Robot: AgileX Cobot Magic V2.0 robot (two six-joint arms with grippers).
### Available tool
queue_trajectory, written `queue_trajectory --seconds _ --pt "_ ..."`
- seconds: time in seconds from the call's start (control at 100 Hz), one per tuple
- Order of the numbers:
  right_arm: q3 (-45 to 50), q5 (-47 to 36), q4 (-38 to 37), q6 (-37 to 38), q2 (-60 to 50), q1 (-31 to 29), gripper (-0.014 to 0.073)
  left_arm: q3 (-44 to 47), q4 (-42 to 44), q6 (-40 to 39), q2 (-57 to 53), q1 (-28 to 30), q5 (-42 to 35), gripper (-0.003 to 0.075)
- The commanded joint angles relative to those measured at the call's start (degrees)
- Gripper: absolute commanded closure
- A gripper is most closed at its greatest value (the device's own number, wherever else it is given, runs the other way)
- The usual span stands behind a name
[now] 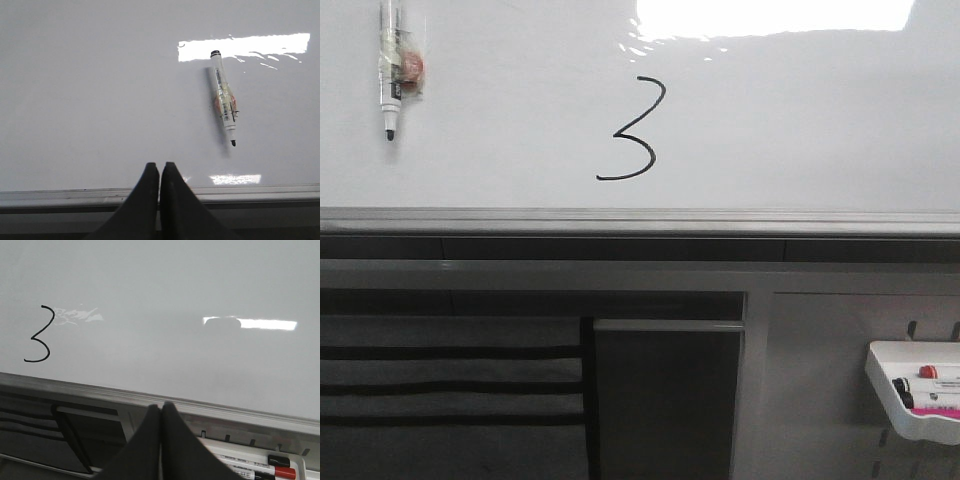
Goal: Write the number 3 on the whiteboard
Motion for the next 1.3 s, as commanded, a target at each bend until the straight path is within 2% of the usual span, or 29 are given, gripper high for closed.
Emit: queue_trajectory --seconds 0.0,0.4,0.5,0.57,0.7,0.86,1.1,1.18,1.29 --pt "-1.6 -4.3 -1.2 0.0 0.4 -0.3 0.0662 0.5 0.0 -0.7 -1.6 0.3 -4.2 0.0741" --pt "-1.6 -4.3 -1.2 0.0 0.4 -0.3 0.0662 0.5 0.0 -0.7 -1.6 0.3 -4.2 0.0741" --pt "0.2 -5.4 -1.0 0.0 -3.1 -1.1 0.0662 0.5 0.0 -0.7 -1.6 0.3 -4.2 0.0741" --pt "2.7 -7.1 -2.5 0.2 -6.7 -3.2 0.0662 0.5 0.0 -0.7 -1.6 0.3 -4.2 0.0741" --pt "9.4 -14.0 3.6 1.3 -14.0 -7.6 0.0662 0.5 0.0 -0.7 -1.6 0.3 -4.2 0.0741" --pt "19.3 -23.2 3.8 1.3 -21.7 -12.0 0.0662 0.5 0.0 -0.7 -1.6 0.3 -4.2 0.0741" --pt "32.5 -34.6 3.9 1.3 -26.7 -13.3 0.0662 0.5 0.0 -0.7 -1.6 0.3 -4.2 0.0741" --pt "31.6 -30.4 3.9 1.3 -26.7 -13.3 0.0662 0.5 0.0 -0.7 -1.6 0.3 -4.2 0.0741" --pt "31.6 -31.0 3.9 1.3 -26.7 -13.3 0.0662 0.5 0.0 -0.7 -1.6 0.3 -4.2 0.0741"
